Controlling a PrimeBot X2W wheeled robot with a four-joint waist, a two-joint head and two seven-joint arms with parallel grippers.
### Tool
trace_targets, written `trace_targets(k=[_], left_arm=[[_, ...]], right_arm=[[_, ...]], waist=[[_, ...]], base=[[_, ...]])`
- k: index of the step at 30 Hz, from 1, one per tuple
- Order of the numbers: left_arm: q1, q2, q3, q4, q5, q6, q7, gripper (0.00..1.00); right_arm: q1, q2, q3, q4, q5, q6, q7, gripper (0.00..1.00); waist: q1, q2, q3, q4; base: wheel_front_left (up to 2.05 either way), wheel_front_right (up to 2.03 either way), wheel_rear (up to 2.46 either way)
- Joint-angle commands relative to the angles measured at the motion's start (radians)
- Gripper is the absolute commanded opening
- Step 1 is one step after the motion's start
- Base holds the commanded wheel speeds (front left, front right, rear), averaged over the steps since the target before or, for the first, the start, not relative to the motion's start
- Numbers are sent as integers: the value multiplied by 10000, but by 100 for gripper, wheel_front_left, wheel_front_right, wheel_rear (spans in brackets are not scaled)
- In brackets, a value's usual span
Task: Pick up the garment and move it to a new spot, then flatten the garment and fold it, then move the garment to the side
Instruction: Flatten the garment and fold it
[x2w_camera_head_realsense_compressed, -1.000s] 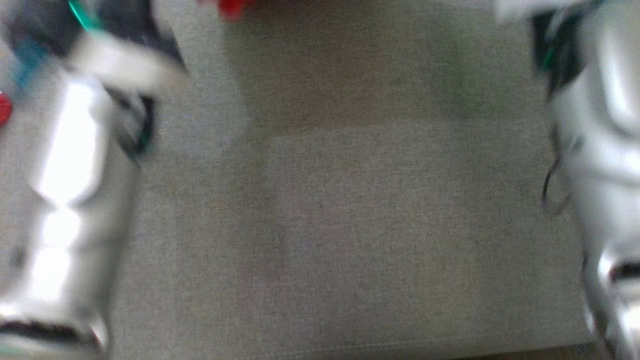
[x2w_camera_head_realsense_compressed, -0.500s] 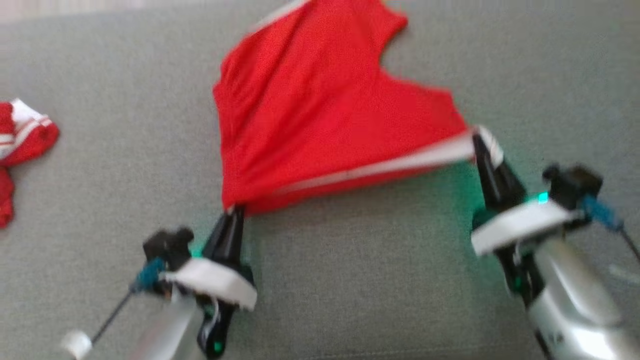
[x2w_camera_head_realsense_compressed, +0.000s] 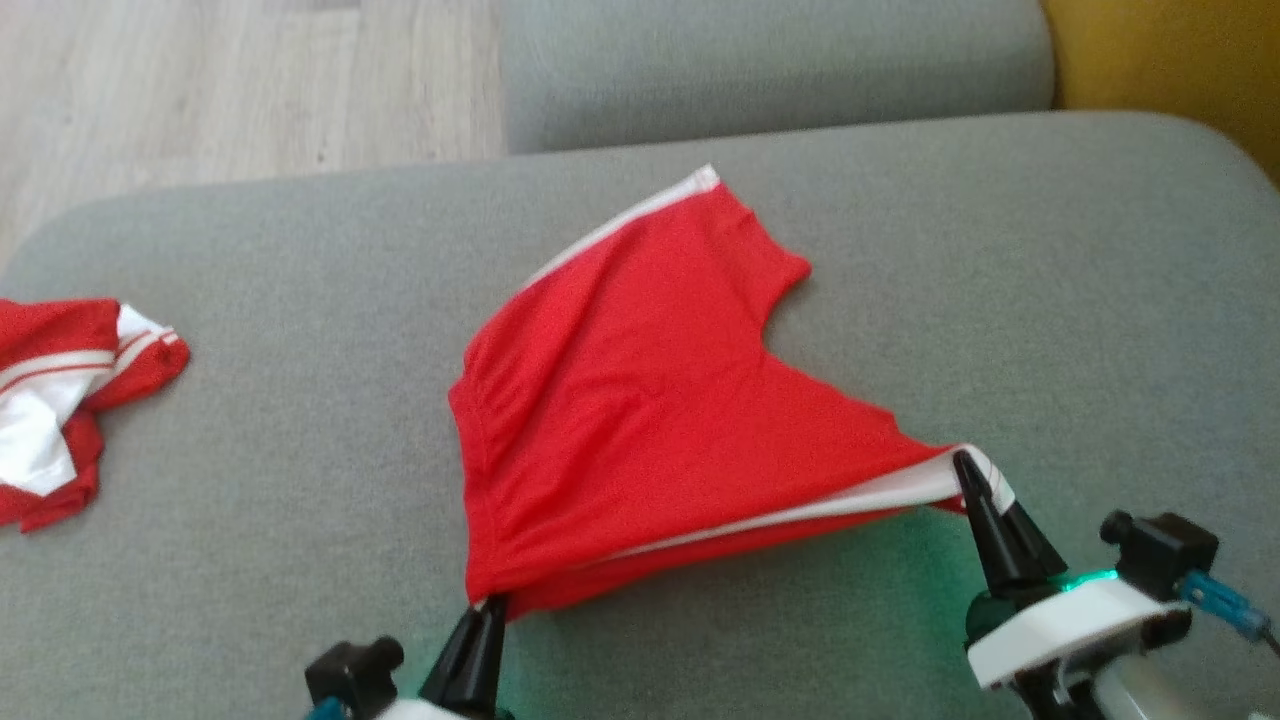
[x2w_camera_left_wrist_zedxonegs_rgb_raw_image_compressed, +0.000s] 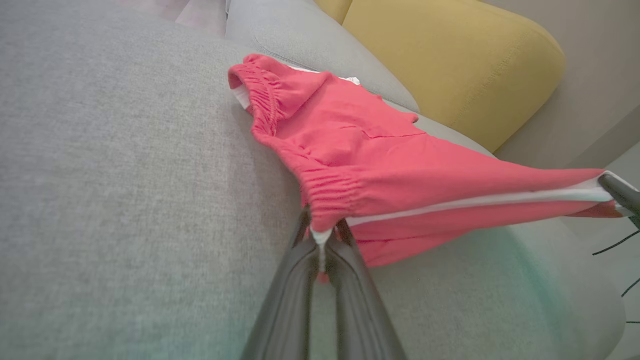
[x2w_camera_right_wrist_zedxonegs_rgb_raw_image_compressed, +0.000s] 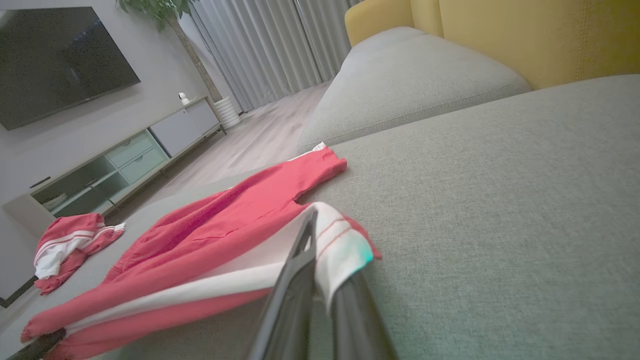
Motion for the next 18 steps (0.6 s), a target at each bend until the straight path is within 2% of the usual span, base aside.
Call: trace_targets(k=[1,5,9,14,18], left_arm=[[-200,270,349,-327,-78,24,-55,0],[-251,330,281,-507,-30,24,-55,0],[-844,375,49,-703,-23,24,-55,0],[-2400,311,-587,-576,-319,23,-55,0],[-3706,116,-613,-252,-665,23,-55,0]], right_arm=[[-128,-334,-33,-422,86,65,-64,0],[-101,-384,-81,-559,140,65,-64,0],[-712,-356,-151,-519,114,65,-48,0],[-2550,-218,-194,142,-276,65,432,0],[-4277,15,-31,814,-520,65,933,0]], waist=[[3,-1,-133,45],[3,-1,-46,187],[3,-1,537,434],[3,-1,1519,856],[3,-1,2239,1186]], base=[[0,0,0],[0,0,0],[0,0,0],[0,0,0],[0,0,0]])
